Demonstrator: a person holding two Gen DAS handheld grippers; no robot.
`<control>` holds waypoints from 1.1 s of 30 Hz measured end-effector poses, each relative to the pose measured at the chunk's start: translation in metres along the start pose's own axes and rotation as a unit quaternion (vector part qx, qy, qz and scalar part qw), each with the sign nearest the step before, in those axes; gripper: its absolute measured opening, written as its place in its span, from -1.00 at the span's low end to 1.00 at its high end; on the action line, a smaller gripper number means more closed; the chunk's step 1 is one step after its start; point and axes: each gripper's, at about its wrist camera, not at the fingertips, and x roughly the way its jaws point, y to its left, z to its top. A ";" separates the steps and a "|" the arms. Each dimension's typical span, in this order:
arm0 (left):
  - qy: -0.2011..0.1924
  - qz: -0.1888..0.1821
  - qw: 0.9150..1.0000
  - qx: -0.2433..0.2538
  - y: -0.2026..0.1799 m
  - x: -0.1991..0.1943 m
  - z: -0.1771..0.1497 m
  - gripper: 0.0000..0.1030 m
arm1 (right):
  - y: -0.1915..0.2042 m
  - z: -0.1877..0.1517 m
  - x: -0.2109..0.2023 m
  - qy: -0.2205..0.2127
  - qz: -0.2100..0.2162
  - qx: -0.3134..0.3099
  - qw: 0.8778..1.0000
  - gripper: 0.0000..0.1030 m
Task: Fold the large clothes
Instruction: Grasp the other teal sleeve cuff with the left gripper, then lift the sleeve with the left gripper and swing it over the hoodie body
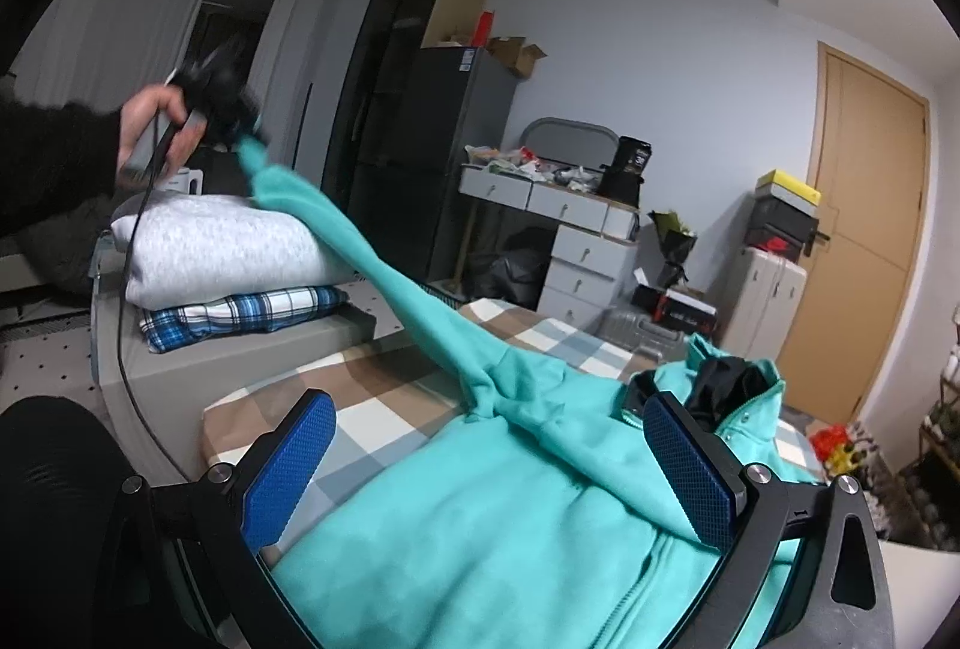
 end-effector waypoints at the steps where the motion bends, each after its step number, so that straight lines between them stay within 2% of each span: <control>1: 0.013 0.006 1.000 -0.021 0.012 0.004 -0.002 -0.67 | -0.002 0.000 0.000 0.000 0.000 0.004 1.000 1.00; 2: 0.023 0.010 0.999 -0.037 0.018 0.005 -0.003 -0.47 | -0.004 0.001 0.000 -0.001 0.000 0.008 1.000 1.00; 3: 0.030 0.009 0.998 -0.059 0.026 0.007 -0.004 -0.38 | -0.006 0.001 -0.001 0.000 0.000 0.013 1.000 1.00; 4: 0.038 0.002 0.996 -0.081 0.035 0.007 -0.007 -0.32 | -0.007 0.001 -0.001 0.000 -0.001 0.017 1.000 1.00; 5: 0.042 0.002 0.995 -0.088 0.032 0.006 -0.008 -0.21 | -0.009 0.001 0.000 0.002 -0.003 0.022 1.000 1.00; 6: 0.042 0.001 0.995 -0.091 0.031 0.005 -0.008 -0.19 | -0.010 0.001 0.000 0.003 -0.004 0.025 1.000 1.00; 9: 0.041 0.001 0.995 -0.087 0.018 -0.001 -0.013 -0.19 | -0.015 0.001 0.002 0.006 -0.003 0.037 0.999 1.00; 11: 0.049 -0.014 0.992 -0.112 0.017 -0.001 -0.019 -0.19 | -0.017 0.000 0.004 0.011 -0.003 0.042 0.999 1.00; 15: 0.033 0.003 0.994 -0.100 0.014 0.000 -0.017 -0.15 | -0.018 -0.001 0.005 0.016 -0.004 0.044 0.999 1.00; 19: 0.035 -0.017 0.991 -0.130 0.023 -0.001 -0.015 -0.13 | -0.018 -0.003 0.006 0.020 -0.004 0.044 0.999 1.00; 28: 0.018 -0.052 0.993 -0.109 0.021 -0.013 -0.010 -0.13 | -0.019 -0.003 0.006 0.019 -0.003 0.042 0.999 1.00; 33: 0.029 -0.019 0.995 -0.097 0.020 -0.004 -0.007 -0.18 | -0.018 -0.002 0.005 0.019 -0.002 0.045 0.999 1.00</control>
